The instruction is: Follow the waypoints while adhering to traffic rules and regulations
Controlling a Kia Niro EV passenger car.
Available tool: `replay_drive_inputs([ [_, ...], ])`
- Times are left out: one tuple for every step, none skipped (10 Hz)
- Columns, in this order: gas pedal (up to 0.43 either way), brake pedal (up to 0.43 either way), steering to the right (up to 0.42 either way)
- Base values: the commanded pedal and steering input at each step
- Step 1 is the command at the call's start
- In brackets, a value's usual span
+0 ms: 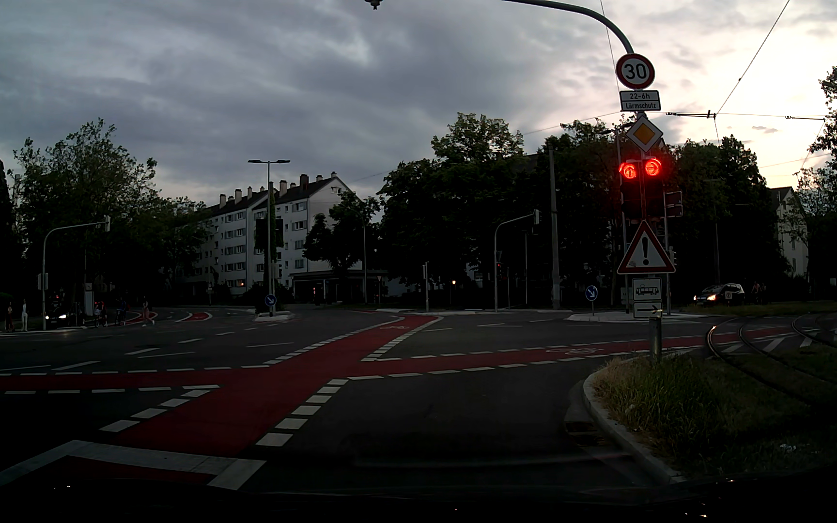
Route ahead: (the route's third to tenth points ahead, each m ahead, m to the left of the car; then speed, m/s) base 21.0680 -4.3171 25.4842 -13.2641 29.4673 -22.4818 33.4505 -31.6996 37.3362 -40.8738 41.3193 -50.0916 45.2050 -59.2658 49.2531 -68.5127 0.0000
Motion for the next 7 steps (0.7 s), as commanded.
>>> replay_drive_inputs([
  [0.0,0.28,-0.052],
  [0.0,0.28,-0.052],
  [0.0,0.28,-0.052],
  [0.0,0.274,-0.052],
  [0.0,0.28,-0.052],
  [0.0,0.274,-0.052],
  [0.0,0.28,-0.052],
])
